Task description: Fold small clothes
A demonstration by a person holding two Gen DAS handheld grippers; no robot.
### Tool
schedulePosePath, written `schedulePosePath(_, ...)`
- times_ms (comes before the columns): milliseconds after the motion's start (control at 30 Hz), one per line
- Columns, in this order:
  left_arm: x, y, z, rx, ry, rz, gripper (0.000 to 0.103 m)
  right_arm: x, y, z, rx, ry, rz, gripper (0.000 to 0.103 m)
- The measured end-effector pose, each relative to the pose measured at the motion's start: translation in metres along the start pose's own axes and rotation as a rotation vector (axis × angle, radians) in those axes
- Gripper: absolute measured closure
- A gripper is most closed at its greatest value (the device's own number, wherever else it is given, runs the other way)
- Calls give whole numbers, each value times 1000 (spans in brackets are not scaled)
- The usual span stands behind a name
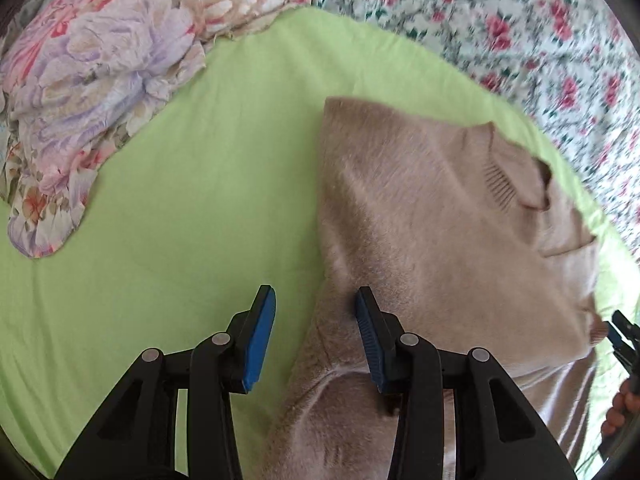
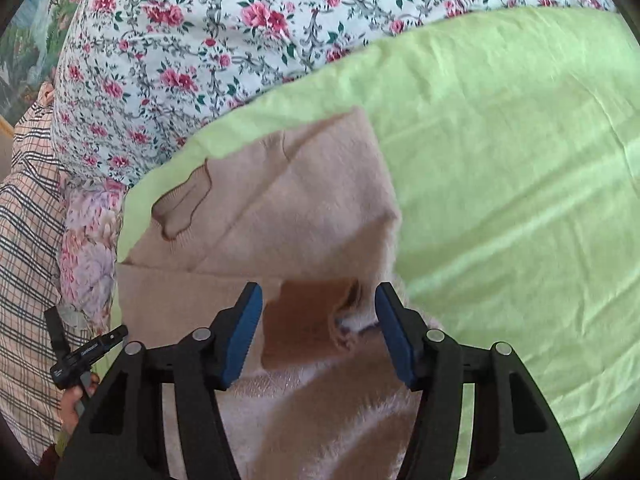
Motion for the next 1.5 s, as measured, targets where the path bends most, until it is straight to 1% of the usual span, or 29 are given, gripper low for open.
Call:
schedulePosePath(33,0,5,1,5,-1,8,60,-3,4,-1,4,-8,11,43)
schedulePosePath(67,-1,7,2,8,-2,12,60,-6,8,5,5,-21,25,49)
schedulePosePath(100,-1,8,2,13,-2,14,59,-8,13,10,3,-51,46,61)
schedulePosePath(133,0,9,2,19,0,14,59,-8,11,11,2,-83,57,87)
schedulePosePath(167,0,10,2,23,3,14,59,-4,5,16,17,-106,42,95)
schedulePosePath(200,1,9,2,29,3,13,59,4,-12,25,64,-114,-22,95)
schedulePosePath(233,2,9,3,38,1,11,59,7,-22,25,78,-116,-61,95)
schedulePosePath(267,3,9,4,41,-1,11,59,14,-28,25,26,-107,-79,96)
schedulePosePath(300,4,10,5,46,-5,11,59,17,-22,19,-17,-89,-54,96)
schedulePosePath(367,5,12,7,52,-18,15,59,19,-1,3,-72,-26,46,95)
schedulePosePath(400,5,13,8,53,-24,19,59,18,8,0,-50,2,89,94)
schedulePosePath(467,6,15,8,60,-30,18,59,16,6,3,13,4,65,90)
schedulePosePath(500,6,16,8,61,-31,18,58,14,3,7,29,-23,33,84)
schedulePosePath(533,6,17,8,64,-32,19,58,11,1,9,29,-46,17,63)
schedulePosePath(567,6,18,8,65,-33,21,58,9,2,10,18,-62,11,51)
schedulePosePath(633,6,20,6,69,-32,22,57,4,11,9,-30,-73,37,50)
schedulePosePath(667,7,21,6,71,-29,21,57,1,18,8,-43,-77,69,58)
schedulePosePath(700,7,22,5,74,-25,21,56,0,24,7,-50,-87,108,69)
schedulePosePath(733,7,22,6,79,-22,21,55,-1,27,9,-63,-104,131,99)
schedulePosePath(767,8,23,6,82,-21,22,54,2,19,13,-72,-127,106,97)
schedulePosePath(833,10,24,6,86,-20,22,54,11,-9,22,-22,-164,-22,97)
schedulePosePath(900,10,25,4,94,-11,21,53,18,-17,26,-44,-179,-78,97)
schedulePosePath(967,12,29,-1,107,3,17,52,21,-7,18,-115,-171,-62,97)
schedulePosePath(1067,13,32,-5,135,30,9,50,18,26,-5,-226,-110,115,95)
schedulePosePath(1133,14,30,-9,137,33,16,50,13,14,-11,-195,-53,88,95)
schedulePosePath(1233,7,14,-5,120,33,24,50,4,-15,-4,-170,-78,49,94)
schedulePosePath(1300,-5,-2,-1,100,31,25,51,-7,-34,3,-135,-89,46,89)
schedulePosePath(1400,-40,-28,7,64,41,56,51,-29,-57,12,-87,-118,58,52)
schedulePosePath(1500,-83,-50,15,43,47,98,46,-60,-75,21,-65,-161,67,50)
Point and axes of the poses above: each gripper's, at about its wrist camera, not at the fingertips, and y roughly the way its jaws point, z to its left, x to its top, the point moved 2 cm from there along y, roughly the way its jaws point, and after that the axes turned 2 degrees about -y, right-handed, at the moved point
